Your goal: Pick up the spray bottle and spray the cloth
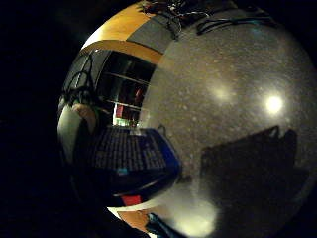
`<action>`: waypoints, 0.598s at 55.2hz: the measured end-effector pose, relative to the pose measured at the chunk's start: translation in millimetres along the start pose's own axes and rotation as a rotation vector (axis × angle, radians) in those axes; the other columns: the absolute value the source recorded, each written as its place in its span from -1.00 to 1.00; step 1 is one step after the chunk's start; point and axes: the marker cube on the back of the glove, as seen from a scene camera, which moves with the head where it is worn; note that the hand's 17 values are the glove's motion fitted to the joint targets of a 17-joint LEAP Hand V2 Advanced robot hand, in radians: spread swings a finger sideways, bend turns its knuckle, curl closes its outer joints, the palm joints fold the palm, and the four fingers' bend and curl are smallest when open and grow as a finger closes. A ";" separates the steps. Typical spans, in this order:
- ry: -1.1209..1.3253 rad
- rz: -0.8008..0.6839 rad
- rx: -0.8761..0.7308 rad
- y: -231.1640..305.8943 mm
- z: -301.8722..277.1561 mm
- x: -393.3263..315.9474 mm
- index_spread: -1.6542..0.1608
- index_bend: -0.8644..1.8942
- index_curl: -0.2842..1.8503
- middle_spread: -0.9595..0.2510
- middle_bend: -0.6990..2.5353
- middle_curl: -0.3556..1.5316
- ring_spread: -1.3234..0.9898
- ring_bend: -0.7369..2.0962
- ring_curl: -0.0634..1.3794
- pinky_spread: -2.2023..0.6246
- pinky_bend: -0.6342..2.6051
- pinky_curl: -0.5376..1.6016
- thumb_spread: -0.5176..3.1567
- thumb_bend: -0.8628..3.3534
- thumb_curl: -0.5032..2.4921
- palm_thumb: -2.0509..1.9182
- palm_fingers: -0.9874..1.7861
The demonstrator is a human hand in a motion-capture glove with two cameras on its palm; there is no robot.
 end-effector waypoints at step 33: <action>0.154 -0.101 -0.132 -29.4 22.1 -62.6 0.56 -0.25 -0.37 0.37 -0.36 -0.18 -0.04 -0.11 -0.40 0.43 -0.35 -0.15 -0.49 -0.61 -0.26 0.49 0.64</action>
